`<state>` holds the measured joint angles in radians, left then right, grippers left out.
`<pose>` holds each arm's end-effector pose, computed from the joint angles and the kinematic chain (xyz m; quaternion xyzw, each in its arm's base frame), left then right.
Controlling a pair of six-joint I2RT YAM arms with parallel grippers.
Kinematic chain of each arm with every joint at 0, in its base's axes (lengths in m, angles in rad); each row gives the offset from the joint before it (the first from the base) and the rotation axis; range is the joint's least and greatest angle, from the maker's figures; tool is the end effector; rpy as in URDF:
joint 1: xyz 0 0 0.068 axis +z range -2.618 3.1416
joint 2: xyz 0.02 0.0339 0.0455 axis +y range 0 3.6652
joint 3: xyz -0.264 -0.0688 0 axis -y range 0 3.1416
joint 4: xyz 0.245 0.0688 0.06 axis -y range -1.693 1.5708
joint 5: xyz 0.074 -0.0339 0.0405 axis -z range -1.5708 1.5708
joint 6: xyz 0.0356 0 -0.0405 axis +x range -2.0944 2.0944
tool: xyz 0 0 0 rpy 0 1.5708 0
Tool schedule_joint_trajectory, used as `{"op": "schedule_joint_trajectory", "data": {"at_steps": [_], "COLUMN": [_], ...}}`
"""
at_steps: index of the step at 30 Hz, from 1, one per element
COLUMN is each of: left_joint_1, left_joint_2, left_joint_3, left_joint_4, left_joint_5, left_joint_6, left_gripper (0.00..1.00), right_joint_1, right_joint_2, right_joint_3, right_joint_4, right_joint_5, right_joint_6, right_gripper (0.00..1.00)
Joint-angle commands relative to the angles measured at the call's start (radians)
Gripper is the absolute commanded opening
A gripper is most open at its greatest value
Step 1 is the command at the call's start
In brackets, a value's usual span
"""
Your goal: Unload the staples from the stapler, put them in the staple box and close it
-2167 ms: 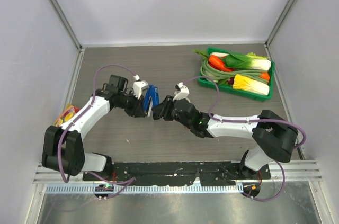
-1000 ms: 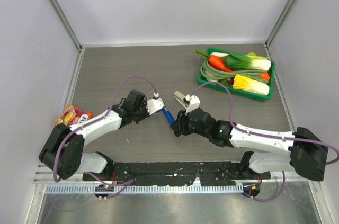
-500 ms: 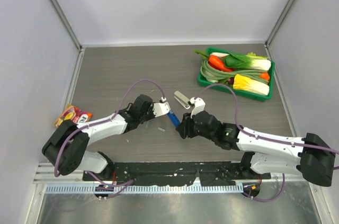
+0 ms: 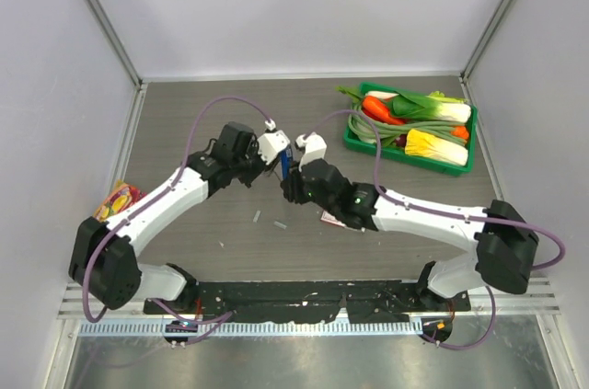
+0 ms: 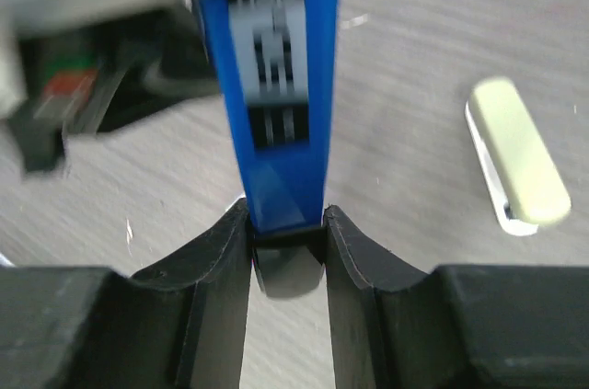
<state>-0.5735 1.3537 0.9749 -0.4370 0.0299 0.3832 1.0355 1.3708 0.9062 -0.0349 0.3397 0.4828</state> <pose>0.2414 -0.1572 0.2566 0.4327 0.8226 -0.0488 0.3656 0.1673 0.2588 0.2646 -0.1483 0.8389 0.2408 0.4650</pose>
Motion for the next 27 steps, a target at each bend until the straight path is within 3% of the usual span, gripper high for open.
{"op": "schedule_joint_trajectory", "data": {"at_steps": [1, 6, 9, 10, 12, 13, 14, 15, 22, 24, 27], "left_joint_1": [-0.012, -0.008, 0.004, 0.012, 0.056, 0.078, 0.11, 0.174, 0.542, 0.628, 0.715], "left_joint_2": [-0.073, -0.107, -0.108, -0.11, -0.107, -0.105, -0.102, -0.099, -0.076, -0.074, -0.079], "left_joint_3": [0.085, 0.097, 0.093, 0.094, 0.106, 0.114, 0.125, 0.146, 0.238, 0.257, 0.284], "left_joint_4": [-0.238, -0.311, -0.307, -0.305, -0.287, -0.287, -0.289, -0.289, -0.313, -0.316, -0.318], "left_joint_5": [0.301, 0.415, 0.403, 0.392, 0.378, 0.38, 0.402, 0.415, 0.665, 0.756, 0.765], "left_joint_6": [-0.035, -0.027, -0.053, -0.064, -0.122, -0.141, -0.168, -0.179, -0.237, -0.247, -0.251], "left_gripper": [0.05, 0.1, 0.2, 0.32, 0.45, 0.73, 0.79, 1.0, 1.0, 1.0, 1.0], "right_joint_1": [-0.064, -0.127, -0.132, -0.132, -0.135, -0.143, -0.149, -0.155, -0.227, -0.227, -0.224], "right_joint_2": [0.068, 0.117, 0.143, 0.148, 0.157, 0.159, 0.159, 0.152, 0.2, 0.266, 0.414], "right_joint_3": [0.164, 0.212, 0.232, 0.237, 0.247, 0.25, 0.253, 0.25, 0.305, 0.418, 0.595], "right_joint_4": [0.141, 0.202, 0.216, 0.216, 0.205, 0.198, 0.181, 0.173, 0.096, -0.018, -0.144], "right_joint_5": [0.125, 0.073, 0.053, 0.051, 0.048, 0.051, 0.051, 0.053, -0.04, -0.062, -0.154], "right_joint_6": [-0.085, -0.043, -0.041, -0.039, -0.042, -0.044, -0.044, -0.041, -0.032, -0.045, -0.047], "right_gripper": [0.01, 0.01, 0.01, 0.01, 0.01, 0.01, 0.01, 0.01, 0.01, 0.01, 0.01]}}
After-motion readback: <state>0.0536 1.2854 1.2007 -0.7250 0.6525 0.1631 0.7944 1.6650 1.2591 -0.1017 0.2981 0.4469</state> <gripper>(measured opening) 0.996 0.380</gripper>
